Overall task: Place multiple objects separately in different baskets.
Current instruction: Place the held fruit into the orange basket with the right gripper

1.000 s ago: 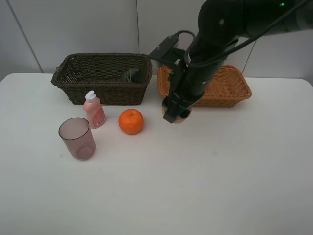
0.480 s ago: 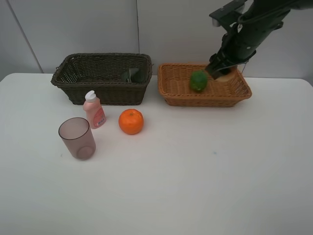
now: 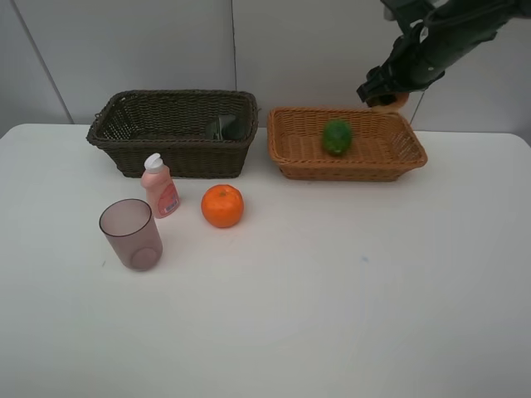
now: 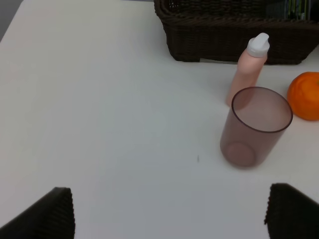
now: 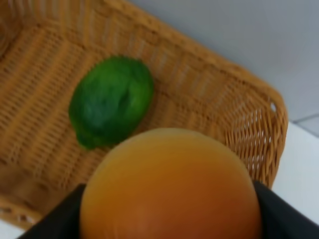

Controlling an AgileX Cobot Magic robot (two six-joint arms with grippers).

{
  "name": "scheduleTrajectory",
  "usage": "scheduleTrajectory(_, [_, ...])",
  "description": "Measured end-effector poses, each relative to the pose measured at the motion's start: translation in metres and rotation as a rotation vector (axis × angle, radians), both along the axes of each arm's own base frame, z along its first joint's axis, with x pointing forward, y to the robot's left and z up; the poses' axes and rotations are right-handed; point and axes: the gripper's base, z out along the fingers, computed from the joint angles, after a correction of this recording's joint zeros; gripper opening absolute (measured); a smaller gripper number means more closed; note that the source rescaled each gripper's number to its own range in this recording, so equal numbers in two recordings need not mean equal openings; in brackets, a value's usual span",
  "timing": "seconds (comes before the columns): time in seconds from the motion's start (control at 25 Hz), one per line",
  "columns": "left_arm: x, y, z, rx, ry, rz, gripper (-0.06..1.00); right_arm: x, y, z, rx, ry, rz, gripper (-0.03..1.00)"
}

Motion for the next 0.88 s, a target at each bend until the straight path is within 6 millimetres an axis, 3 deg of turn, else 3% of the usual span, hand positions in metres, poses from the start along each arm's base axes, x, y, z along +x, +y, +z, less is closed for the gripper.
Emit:
scheduleTrajectory(0.36, [0.0, 0.0, 0.0, 0.0, 0.0, 0.0, 0.99, 0.035, -0.019, -0.055, 0.101, -0.025, -0.063, 0.42])
scheduleTrajectory(0.56, [0.0, 0.0, 0.0, 0.0, 0.0, 0.0, 0.99, 0.044, -0.017, -0.08, 0.119, -0.027, -0.057, 0.42])
scheduleTrajectory(0.88, [0.0, 0.0, 0.0, 0.0, 0.0, 0.0, 0.99, 0.049, -0.015, -0.09, 0.132, -0.051, -0.045, 0.42])
